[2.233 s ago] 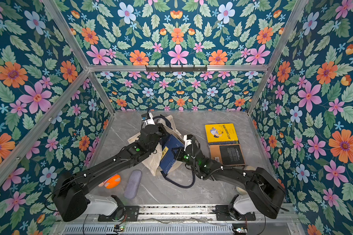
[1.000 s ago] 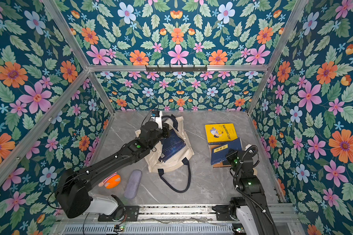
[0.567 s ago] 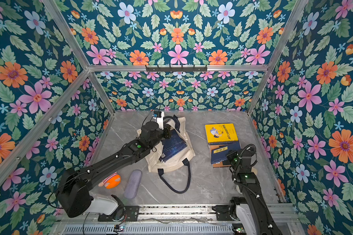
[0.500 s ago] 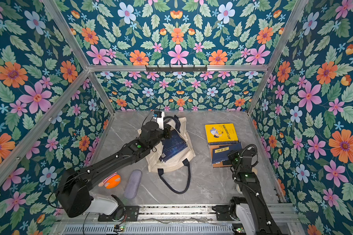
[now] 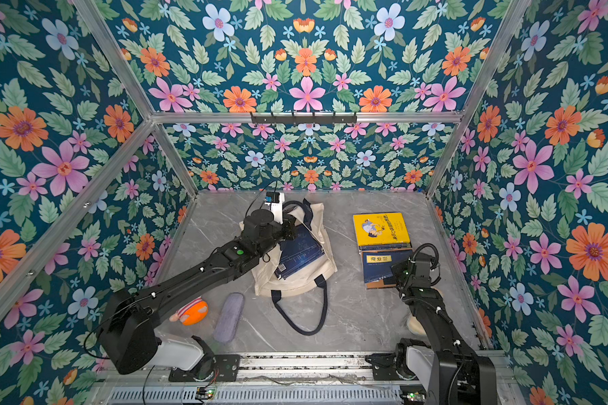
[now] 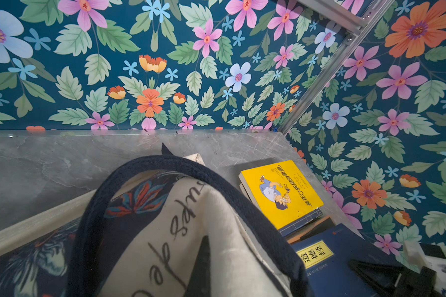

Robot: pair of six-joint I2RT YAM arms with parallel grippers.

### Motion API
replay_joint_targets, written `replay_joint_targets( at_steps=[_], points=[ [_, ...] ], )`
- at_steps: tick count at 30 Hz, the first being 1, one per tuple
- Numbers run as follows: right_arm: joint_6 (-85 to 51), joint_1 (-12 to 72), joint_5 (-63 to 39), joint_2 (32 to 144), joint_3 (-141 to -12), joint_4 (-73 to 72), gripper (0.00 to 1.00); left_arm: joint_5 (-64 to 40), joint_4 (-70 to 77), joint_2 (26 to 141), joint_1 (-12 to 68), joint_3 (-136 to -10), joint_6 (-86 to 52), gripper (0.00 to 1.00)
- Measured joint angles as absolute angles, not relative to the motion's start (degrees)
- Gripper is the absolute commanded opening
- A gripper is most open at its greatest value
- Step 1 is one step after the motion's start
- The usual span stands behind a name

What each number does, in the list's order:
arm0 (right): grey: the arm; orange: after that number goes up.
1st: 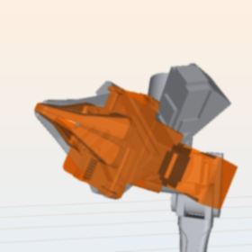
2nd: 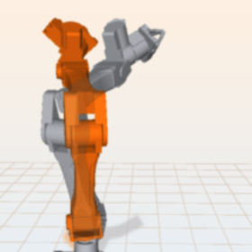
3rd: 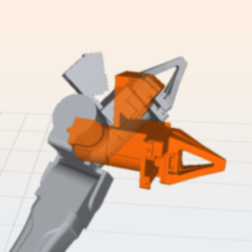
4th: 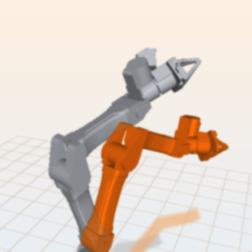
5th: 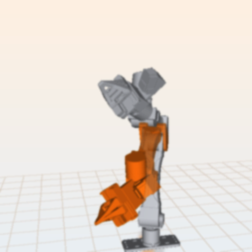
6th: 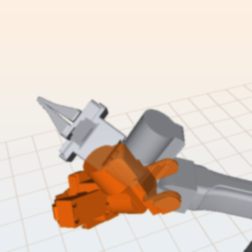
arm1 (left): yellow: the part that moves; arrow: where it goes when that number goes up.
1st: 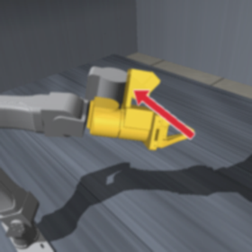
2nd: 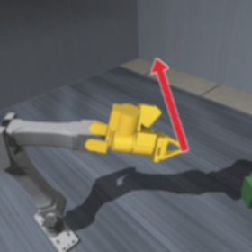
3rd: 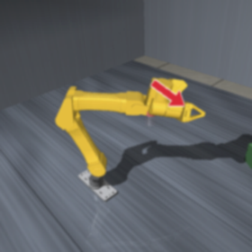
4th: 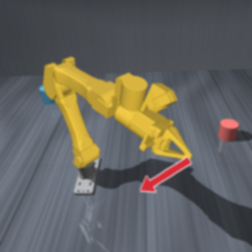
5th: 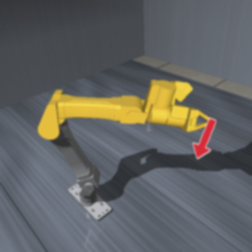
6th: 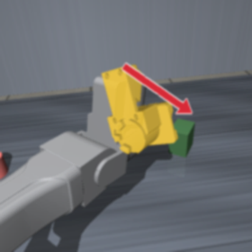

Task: Take out the books from the canvas bag
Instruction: Place the book on the book.

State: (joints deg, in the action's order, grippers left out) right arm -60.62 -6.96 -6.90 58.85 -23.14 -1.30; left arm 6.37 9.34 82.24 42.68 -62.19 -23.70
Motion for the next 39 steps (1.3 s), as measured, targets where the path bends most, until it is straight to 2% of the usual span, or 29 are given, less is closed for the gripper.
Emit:
replay_joint_targets(
  at_steps=[4, 9, 12, 19, 24, 28, 39],
  points=[
    [-60.9, -7.2, -6.9, 60.1, -24.4, -0.3, 0.02, 6.2, 9.3, 82.3, 42.7, -62.2, -23.9, 0.00],
    [-60.9, -7.6, -6.9, 60.4, -25.1, 0.8, 0.27, 6.2, 9.3, 82.3, 42.7, -62.2, -23.9, 0.00],
    [-60.8, -8.1, -6.7, 60.4, -25.2, 1.6, 0.35, 6.2, 9.3, 82.3, 42.7, -62.2, -23.9, 0.00],
    [-60.4, -8.7, -6.9, 60.6, -26.5, 4.0, 0.62, 6.2, 9.3, 82.3, 42.7, -62.2, -23.9, 0.00],
    [-60.5, -8.7, -7.0, 60.0, -27.6, 6.1, 0.87, 6.2, 9.1, 82.4, 42.7, -62.4, -23.9, 0.00],
    [-61.3, -8.7, -6.8, 62.0, -29.6, 7.7, 0.93, 6.2, 9.0, 82.5, 42.7, -62.7, -23.9, 0.00],
    [-63.1, -8.8, -6.7, 72.0, -37.3, 14.4, 0.98, 6.2, 8.8, 82.8, 42.7, -63.2, -24.1, 0.00]
  ],
)
